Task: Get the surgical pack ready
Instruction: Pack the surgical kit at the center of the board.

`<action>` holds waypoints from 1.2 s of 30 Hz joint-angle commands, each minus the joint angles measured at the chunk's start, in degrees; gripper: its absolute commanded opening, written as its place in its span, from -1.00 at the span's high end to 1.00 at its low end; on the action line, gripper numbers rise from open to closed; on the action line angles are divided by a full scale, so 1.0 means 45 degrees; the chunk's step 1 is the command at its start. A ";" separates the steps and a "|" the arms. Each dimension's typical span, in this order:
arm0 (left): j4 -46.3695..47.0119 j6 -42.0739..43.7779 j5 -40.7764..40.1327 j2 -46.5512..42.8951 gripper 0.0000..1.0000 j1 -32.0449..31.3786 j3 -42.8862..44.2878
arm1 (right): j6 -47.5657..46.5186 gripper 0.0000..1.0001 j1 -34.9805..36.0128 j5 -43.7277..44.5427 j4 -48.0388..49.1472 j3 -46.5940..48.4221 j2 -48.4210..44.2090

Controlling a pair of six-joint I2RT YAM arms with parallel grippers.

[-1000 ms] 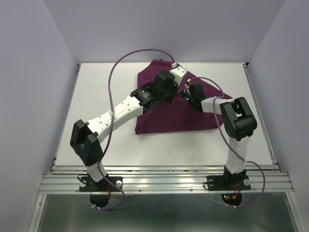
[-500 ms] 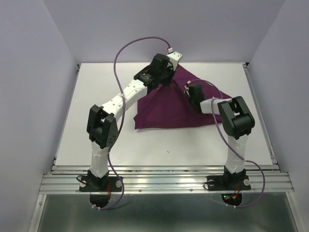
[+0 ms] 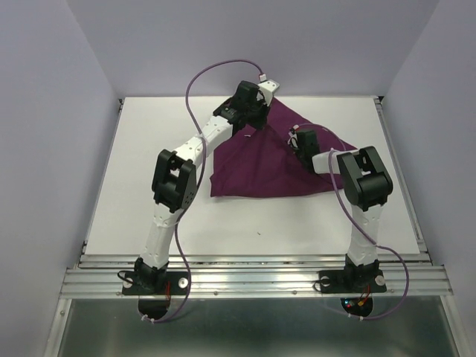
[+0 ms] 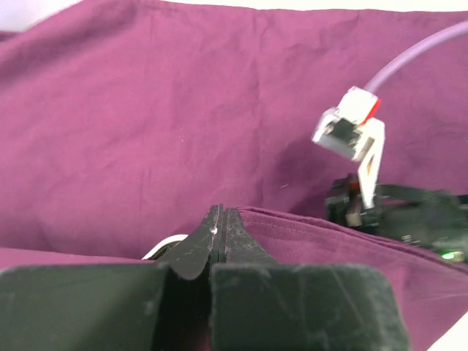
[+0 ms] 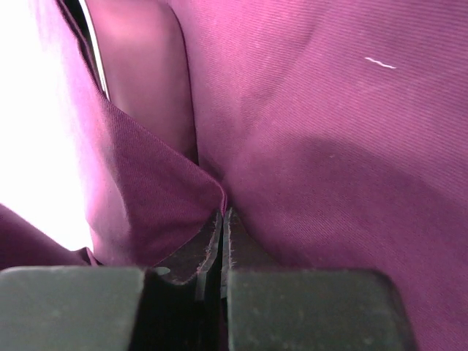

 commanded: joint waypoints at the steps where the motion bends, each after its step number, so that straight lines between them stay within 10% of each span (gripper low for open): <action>1: 0.1233 0.0092 0.0816 0.0148 1.00 0.0403 0.0779 | -0.0209 0.96 -0.0428 0.0387 -0.0172 0.0120 0.0251; 9: 0.1663 -0.0084 0.1363 0.1066 1.00 0.0520 0.0857 | -0.0229 -0.29 -0.0662 0.0718 -0.0543 -0.0192 -0.0451; 36: 0.1899 -0.0299 0.1129 0.2512 0.81 0.0559 0.2125 | -0.2631 -0.65 -0.2518 0.8143 -0.6792 -0.1112 -0.8011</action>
